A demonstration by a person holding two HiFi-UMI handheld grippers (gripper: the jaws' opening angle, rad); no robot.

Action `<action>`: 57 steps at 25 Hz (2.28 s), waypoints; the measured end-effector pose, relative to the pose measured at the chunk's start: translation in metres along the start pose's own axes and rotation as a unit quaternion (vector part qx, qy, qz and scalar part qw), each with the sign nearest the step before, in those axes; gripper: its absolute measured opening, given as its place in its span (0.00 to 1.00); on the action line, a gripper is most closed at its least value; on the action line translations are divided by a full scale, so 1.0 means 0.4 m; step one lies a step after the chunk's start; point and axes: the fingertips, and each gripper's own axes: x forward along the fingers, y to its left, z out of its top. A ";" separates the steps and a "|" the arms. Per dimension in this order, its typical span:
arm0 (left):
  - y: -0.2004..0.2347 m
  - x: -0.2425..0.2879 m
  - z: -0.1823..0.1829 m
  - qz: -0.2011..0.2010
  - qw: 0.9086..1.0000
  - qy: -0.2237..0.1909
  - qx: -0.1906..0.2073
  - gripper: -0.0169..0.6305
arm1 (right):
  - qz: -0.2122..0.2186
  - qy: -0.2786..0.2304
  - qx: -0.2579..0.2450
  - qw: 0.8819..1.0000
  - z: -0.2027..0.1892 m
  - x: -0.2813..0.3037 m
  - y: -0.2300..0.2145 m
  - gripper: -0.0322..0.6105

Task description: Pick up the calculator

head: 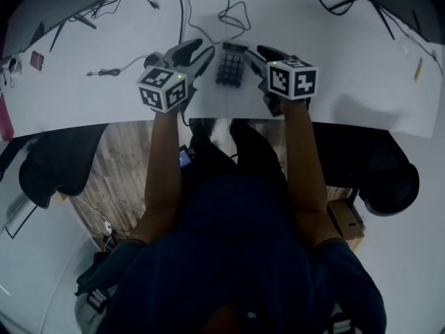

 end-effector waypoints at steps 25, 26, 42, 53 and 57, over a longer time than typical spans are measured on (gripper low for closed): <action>-0.019 0.113 -0.273 -0.057 0.983 0.159 -0.068 0.32 | 0.016 0.063 0.059 0.996 -0.157 0.111 -0.031 0.35; -0.019 0.113 -0.272 -0.058 0.983 0.159 -0.071 0.32 | 0.012 0.061 0.059 0.996 -0.157 0.111 -0.034 0.35; -0.022 0.059 -0.165 -0.050 0.991 0.100 -0.077 0.21 | -0.019 -0.026 -0.001 0.999 -0.030 0.058 0.025 0.32; -0.031 -0.028 -0.005 -0.047 0.997 0.044 -0.032 0.21 | -0.016 -0.082 -0.040 0.996 0.092 -0.009 0.139 0.32; -0.048 -0.069 0.055 -0.049 0.998 0.024 -0.013 0.21 | -0.014 -0.104 -0.056 0.993 0.132 -0.046 0.187 0.32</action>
